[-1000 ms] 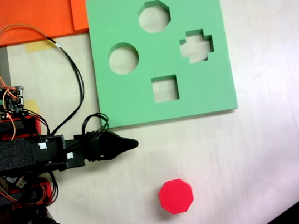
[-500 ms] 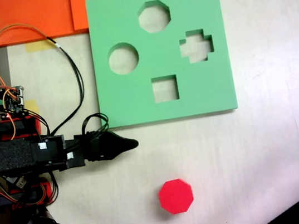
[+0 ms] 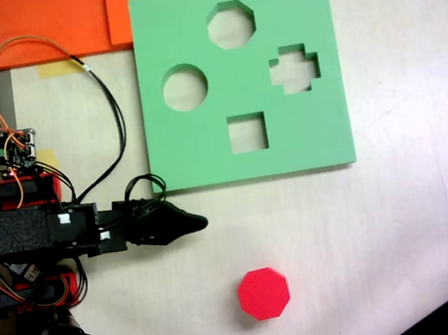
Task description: Put the octagonal pillar block into the corresponding hole
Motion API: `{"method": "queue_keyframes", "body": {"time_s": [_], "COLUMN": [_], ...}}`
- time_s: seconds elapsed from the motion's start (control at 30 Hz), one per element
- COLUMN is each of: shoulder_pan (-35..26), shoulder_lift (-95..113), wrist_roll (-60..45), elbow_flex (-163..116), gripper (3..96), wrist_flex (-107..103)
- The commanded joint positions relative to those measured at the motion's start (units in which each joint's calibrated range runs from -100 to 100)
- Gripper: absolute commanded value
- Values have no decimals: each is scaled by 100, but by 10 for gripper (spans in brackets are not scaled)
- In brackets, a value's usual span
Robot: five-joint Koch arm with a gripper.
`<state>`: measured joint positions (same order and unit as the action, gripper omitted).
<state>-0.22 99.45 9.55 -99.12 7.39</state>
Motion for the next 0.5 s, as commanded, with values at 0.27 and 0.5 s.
{"method": "queue_keyframes", "body": {"time_s": [0.27,0.5], "shoulder_pan": [420,484], "shoulder_lift": [55,-322], "wrist_roll": [1626,2462], "elbow_flex": [680,4388], "gripper": [417,417], "wrist_flex": [-2034,-6358]}}
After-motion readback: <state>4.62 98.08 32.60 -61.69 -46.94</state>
